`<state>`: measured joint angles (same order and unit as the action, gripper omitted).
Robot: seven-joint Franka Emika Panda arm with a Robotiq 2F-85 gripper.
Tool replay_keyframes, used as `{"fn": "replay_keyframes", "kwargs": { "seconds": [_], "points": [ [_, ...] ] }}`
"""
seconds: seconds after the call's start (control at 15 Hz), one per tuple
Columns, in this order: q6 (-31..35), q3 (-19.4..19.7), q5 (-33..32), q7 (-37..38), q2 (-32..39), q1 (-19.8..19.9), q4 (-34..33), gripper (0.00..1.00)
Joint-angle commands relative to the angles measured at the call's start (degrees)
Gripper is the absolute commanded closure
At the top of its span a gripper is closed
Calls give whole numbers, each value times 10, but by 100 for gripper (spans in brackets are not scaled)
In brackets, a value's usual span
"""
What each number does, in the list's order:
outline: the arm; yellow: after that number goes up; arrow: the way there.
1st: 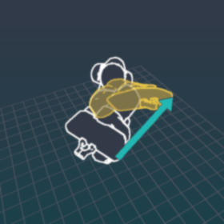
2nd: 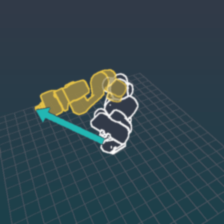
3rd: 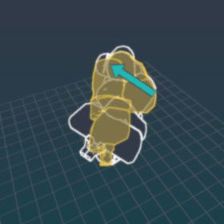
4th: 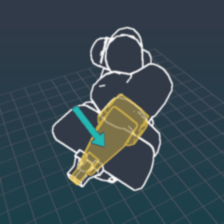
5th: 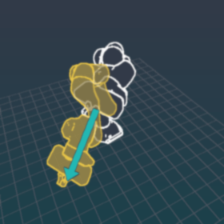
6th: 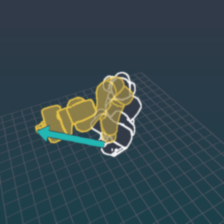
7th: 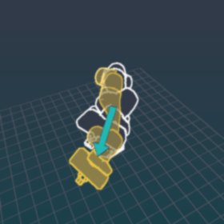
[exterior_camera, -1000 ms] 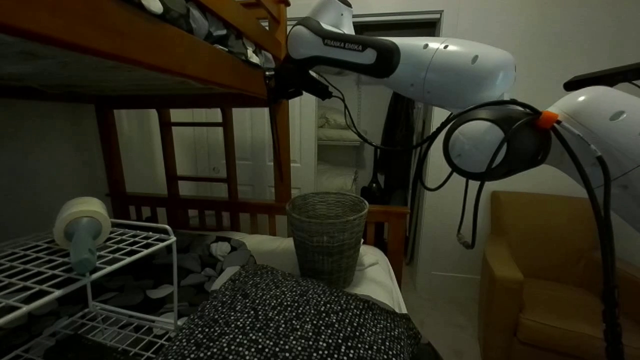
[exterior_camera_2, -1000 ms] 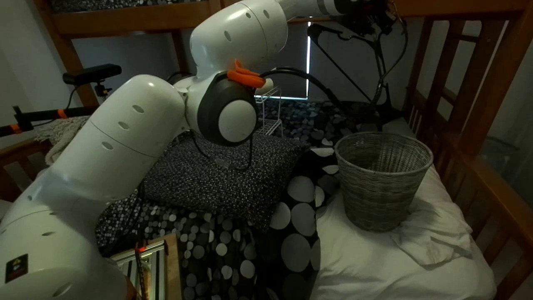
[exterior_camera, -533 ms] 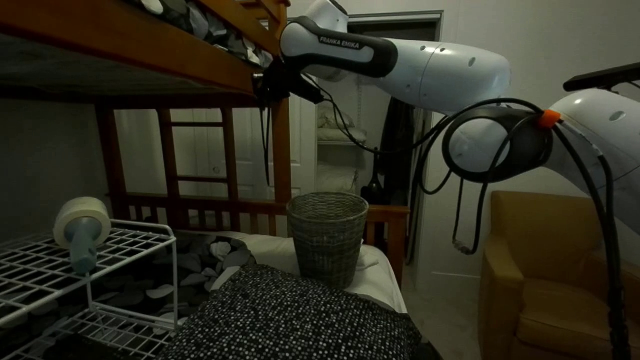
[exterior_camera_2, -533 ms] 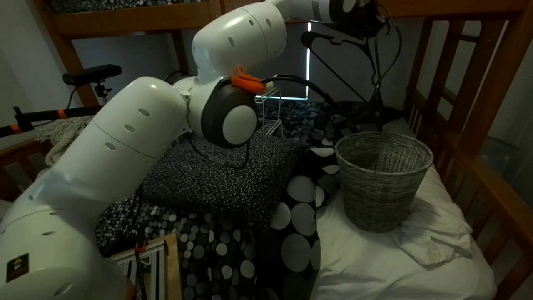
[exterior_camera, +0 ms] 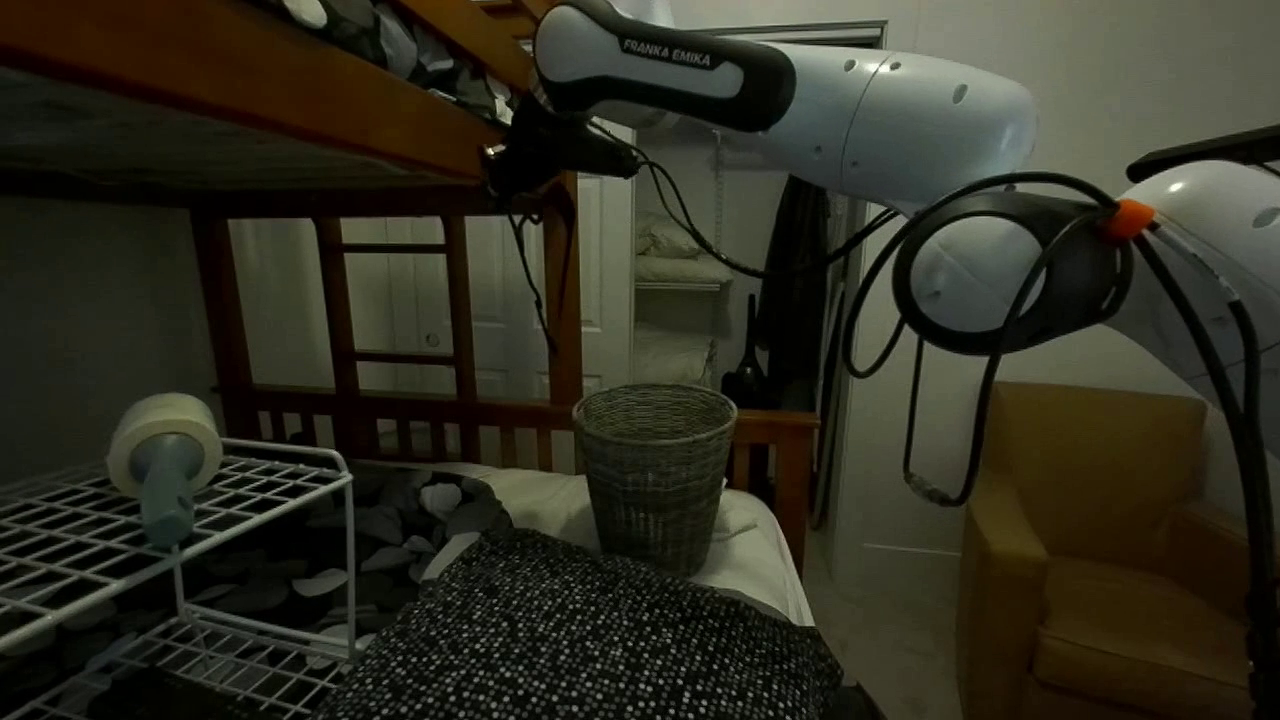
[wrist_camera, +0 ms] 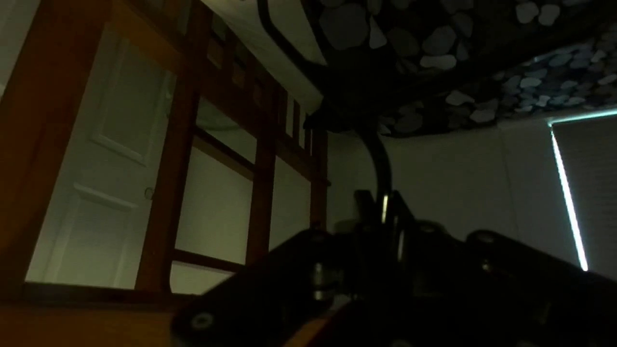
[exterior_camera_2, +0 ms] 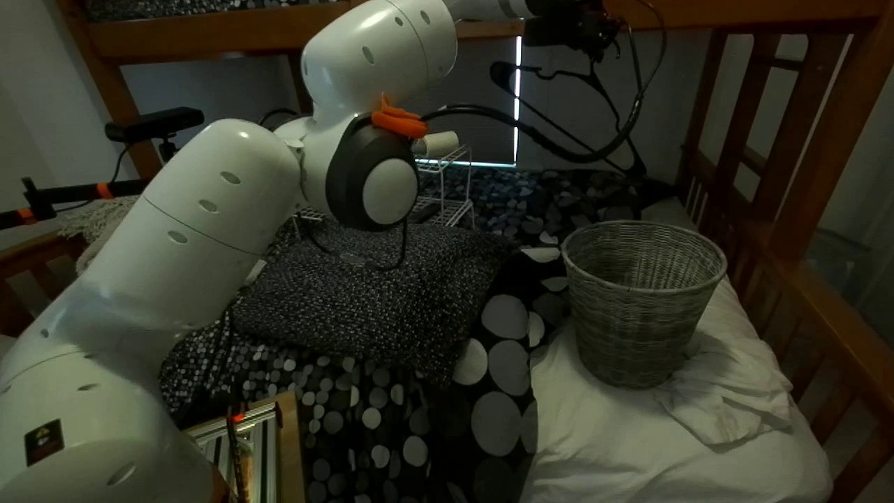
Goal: Take the clothing hanger out of the basket and hang it on the bed
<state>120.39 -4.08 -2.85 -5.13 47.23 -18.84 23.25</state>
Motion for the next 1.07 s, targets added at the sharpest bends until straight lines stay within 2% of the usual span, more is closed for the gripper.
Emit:
{"fn": "replay_keyframes", "kwargs": {
  "seconds": [0.0, 0.13, 0.4, 0.53, 0.93, 1.0],
  "points": [
    [-41, 26, -45, -60, -44, -25, 13, 98],
    [-51, 38, -70, -96, -64, -37, 11, 98],
    [-50, 62, -100, -41, -95, -54, -2, 98],
    [-32, 62, -102, -59, -103, -52, -6, 98],
    [86, -11, -3, -104, -87, 12, -4, 98],
    [81, -28, 24, -117, -92, 31, 2, 98]
  ]
}}
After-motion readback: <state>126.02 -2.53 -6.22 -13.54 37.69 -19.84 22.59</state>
